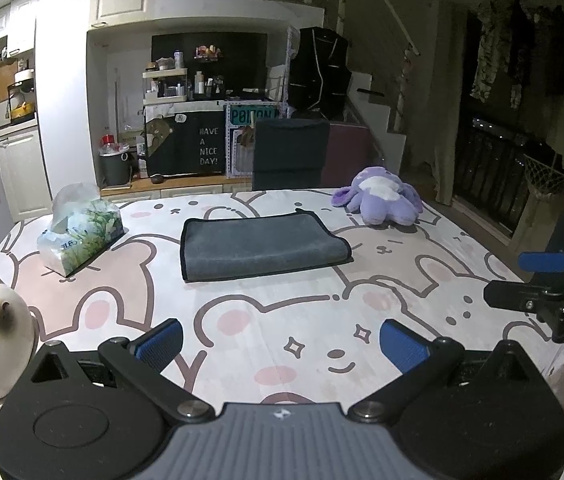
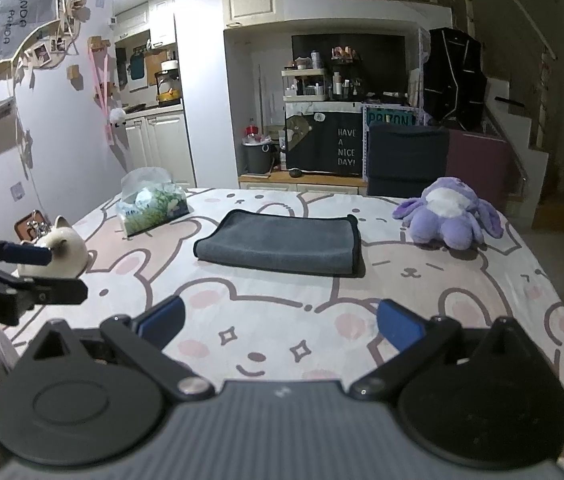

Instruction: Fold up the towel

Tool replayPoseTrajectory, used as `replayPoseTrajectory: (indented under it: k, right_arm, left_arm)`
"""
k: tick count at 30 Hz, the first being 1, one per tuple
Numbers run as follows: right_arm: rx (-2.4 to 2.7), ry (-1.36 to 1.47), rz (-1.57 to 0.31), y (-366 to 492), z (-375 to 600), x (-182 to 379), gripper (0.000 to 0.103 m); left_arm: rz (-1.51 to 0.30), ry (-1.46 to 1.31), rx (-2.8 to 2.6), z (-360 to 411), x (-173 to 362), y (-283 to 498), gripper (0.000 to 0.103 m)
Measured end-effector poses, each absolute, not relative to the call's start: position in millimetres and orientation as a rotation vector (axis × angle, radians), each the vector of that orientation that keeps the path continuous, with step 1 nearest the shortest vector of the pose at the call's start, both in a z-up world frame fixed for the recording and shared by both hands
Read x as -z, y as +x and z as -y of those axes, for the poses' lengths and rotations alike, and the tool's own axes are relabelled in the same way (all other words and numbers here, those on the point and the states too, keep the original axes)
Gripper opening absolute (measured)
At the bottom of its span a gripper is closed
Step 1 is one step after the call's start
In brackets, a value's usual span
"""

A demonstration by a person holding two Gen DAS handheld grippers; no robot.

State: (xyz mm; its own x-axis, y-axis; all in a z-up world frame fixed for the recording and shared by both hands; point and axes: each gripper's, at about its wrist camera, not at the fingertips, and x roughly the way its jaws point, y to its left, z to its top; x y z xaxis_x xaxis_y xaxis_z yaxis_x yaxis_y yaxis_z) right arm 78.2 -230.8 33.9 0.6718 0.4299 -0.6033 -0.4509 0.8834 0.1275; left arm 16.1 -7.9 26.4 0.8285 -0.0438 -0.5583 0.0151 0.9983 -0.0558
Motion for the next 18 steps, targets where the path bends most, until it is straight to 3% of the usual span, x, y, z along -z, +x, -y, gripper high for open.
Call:
replayPoseTrajectory:
  k: [18]
  right_arm:
    - [-0.483,-0.047,-0.677,72.7,233.0,-30.0,0.103]
  left_arm:
    - [-0.584,-0.05,0.023,6.6,-22.0,8.8,0.103]
